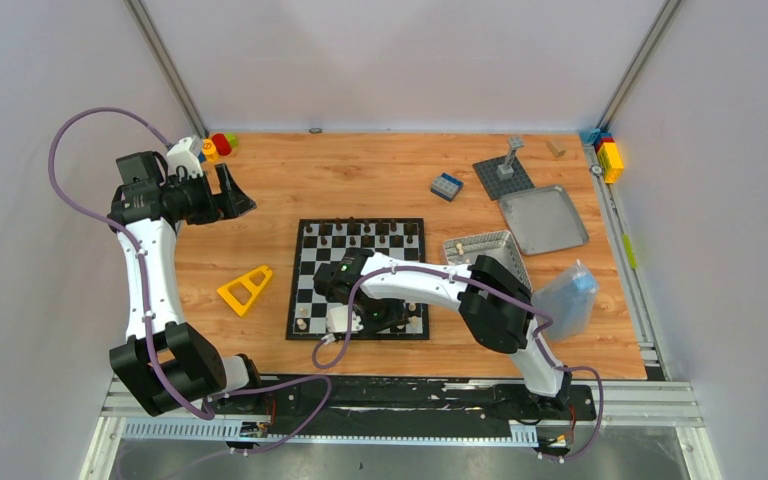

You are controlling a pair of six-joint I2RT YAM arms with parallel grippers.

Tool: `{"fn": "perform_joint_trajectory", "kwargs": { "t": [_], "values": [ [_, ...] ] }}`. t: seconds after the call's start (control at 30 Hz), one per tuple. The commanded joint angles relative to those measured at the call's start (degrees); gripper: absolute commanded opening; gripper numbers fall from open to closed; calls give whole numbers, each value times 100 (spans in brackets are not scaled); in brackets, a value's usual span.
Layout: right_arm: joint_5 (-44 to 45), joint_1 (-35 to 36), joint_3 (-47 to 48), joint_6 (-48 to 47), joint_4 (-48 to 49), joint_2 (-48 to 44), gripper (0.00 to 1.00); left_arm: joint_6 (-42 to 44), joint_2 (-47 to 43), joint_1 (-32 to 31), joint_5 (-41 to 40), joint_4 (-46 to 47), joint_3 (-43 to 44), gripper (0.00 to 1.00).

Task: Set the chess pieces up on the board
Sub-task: Place the chess piece on the chessboard.

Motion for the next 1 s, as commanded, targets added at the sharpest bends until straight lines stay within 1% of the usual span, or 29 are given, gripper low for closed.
{"fn": "perform_joint_trajectory", "kwargs": {
  "t": [0.0,0.07,0.23,0.43,0.63,0.73,0.83,0.9,0.97],
  "values": [
    [46,33,174,47,103,46,20,107,-167,31,86,136,-9,100],
    [48,33,187,68,104,50,25,112,-171,30,90,135,-14,100],
    [59,28,280,129,110,37,34,116,-158,28,99,129,-11,100],
    [40,-39,475,220,114,-89,34,108,-166,36,108,110,10,100],
    [-455,-289,619,392,54,-506,35,112,-134,31,352,89,92,100],
    [-913,-642,631,561,51,-892,37,122,-123,31,583,117,97,100],
    [-1359,-1213,581,729,121,-1240,37,148,-116,31,969,165,53,100],
    [-1617,-1668,434,850,290,-1499,37,151,-115,31,1196,199,17,100],
    [-1792,-2137,162,982,686,-1795,37,151,-118,26,1353,237,-14,100]
  ]
}}
